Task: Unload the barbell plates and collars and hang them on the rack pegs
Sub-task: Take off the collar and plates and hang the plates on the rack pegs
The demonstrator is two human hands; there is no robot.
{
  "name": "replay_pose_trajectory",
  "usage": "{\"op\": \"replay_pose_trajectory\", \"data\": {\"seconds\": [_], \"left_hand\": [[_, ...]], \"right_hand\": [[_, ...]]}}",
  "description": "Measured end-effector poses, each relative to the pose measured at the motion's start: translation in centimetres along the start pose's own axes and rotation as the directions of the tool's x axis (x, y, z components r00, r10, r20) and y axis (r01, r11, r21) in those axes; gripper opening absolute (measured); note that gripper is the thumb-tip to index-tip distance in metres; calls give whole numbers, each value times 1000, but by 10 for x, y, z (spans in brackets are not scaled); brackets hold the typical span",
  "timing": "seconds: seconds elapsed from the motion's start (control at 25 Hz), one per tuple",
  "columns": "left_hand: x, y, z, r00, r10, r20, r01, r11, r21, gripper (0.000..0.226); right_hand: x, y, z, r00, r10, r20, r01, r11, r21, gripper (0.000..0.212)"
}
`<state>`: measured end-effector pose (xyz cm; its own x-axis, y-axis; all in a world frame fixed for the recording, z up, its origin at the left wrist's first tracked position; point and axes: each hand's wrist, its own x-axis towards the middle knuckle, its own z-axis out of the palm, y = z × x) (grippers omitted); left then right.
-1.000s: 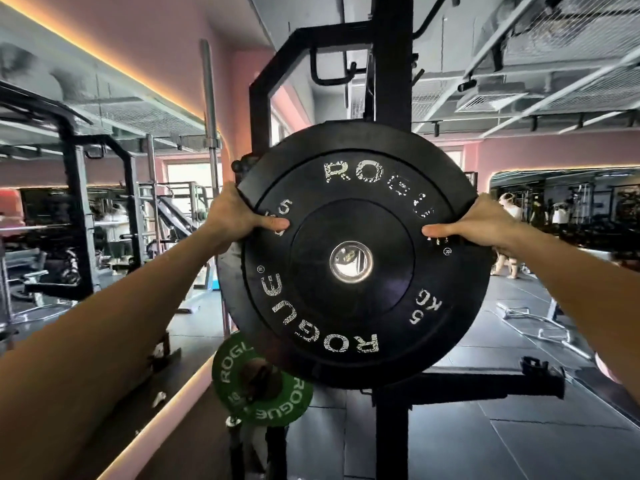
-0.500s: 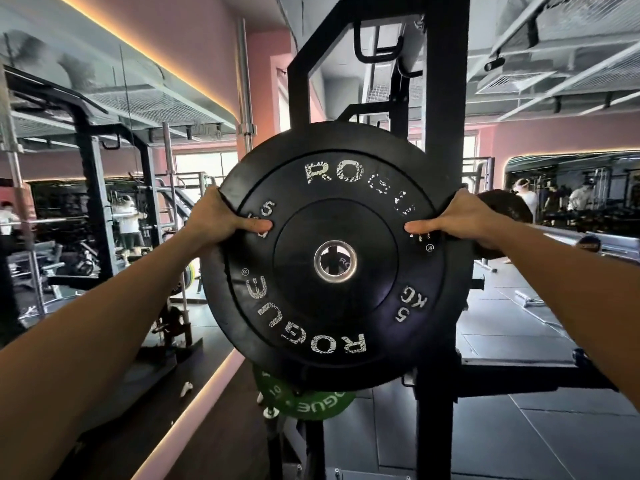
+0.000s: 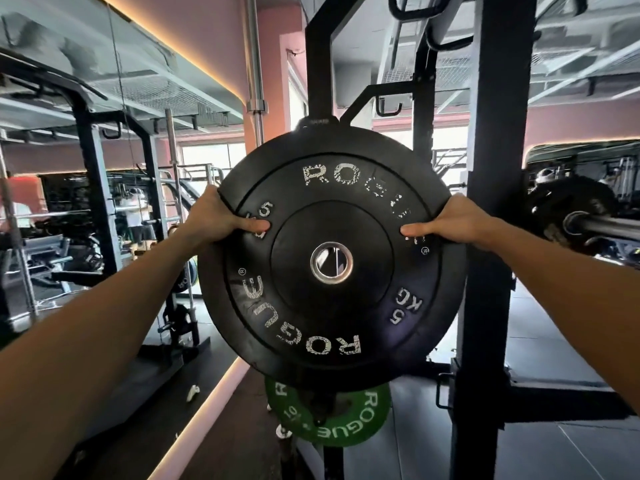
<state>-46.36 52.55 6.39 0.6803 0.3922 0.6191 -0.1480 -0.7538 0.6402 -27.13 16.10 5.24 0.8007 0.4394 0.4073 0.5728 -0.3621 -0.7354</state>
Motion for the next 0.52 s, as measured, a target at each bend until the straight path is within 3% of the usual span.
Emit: {"op": "replay_pose_trajectory", "data": {"seconds": [0.24, 0.36, 0.52], "left_hand": [[58, -71, 15, 999, -52, -2, 52, 998, 19, 95], [87, -106, 29, 997, -40, 66, 42, 999, -24, 77], [129, -152, 48, 996, -60, 71, 61, 998, -12, 88]], "right_hand": [[55, 17, 44, 997, 65, -37, -67, 997, -49, 70], [82, 27, 69, 991, 110, -81, -119, 987, -106, 71], [122, 44, 98, 980, 155, -127, -171, 976, -132, 95]]}}
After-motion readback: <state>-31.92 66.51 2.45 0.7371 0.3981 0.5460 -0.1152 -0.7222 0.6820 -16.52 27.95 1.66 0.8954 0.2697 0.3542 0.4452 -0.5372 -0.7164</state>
